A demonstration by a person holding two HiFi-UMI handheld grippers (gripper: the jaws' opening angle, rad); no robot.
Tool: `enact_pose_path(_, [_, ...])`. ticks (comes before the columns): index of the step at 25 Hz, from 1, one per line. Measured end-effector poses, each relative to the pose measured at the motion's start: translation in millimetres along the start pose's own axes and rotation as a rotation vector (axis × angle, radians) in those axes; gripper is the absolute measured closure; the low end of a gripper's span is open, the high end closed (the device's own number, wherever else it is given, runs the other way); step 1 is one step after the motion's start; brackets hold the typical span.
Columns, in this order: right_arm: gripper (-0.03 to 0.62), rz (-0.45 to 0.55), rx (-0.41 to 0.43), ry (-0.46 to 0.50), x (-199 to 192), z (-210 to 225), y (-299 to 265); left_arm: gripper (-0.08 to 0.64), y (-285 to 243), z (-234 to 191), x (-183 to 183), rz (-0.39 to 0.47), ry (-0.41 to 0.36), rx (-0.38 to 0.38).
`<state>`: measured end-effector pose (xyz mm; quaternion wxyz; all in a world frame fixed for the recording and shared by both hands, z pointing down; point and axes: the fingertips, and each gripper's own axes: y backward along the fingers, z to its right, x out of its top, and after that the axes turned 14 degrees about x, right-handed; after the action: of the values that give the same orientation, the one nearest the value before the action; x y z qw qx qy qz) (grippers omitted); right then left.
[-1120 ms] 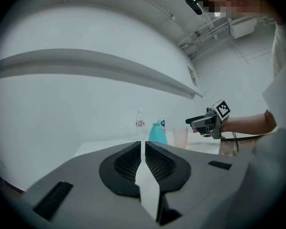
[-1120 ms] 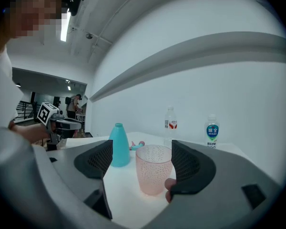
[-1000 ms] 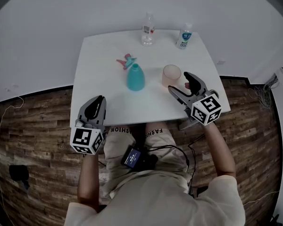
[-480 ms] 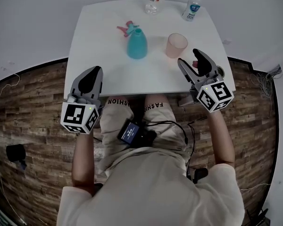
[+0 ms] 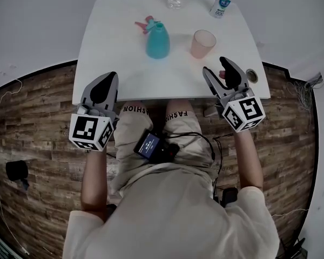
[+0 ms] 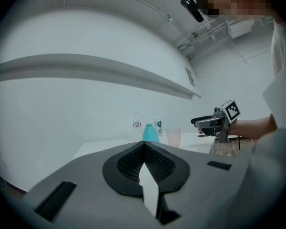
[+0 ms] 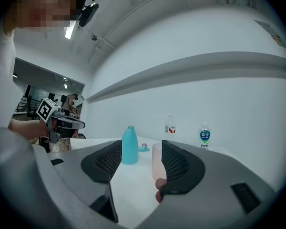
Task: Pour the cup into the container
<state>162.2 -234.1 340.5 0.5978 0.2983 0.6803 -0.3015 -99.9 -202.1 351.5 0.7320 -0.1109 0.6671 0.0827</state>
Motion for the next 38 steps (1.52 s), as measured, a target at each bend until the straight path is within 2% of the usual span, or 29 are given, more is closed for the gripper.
enact_pose_path(8, [0.362,0.009,-0.056,0.009,-0.2,-18.4,11.8,0.549,14.0,16.5,-6.5,0.01,-0.017,-0.016])
enact_pose_path(18, [0.374,0.031,-0.05,0.048,-3.3,-48.2,13.9,0.551,31.4,32.4,-12.6,0.024,0.001,-0.018])
enact_pose_path(25, [0.383,0.055,-0.105,0.047,-5.1,-59.7,27.0,0.551,43.9,52.1,-15.2,0.022,0.017,-0.04])
enact_pose_path(31, [0.383,0.024,-0.141,0.126,-9.5,-83.1,39.0,0.551,71.3,78.4,-12.1,0.064,0.027,-0.044])
enact_pose_path(38, [0.383,0.044,-0.216,0.141,-14.1,-108.4,53.0,0.551,102.3,91.4,-19.0,0.081,0.067,-0.009])
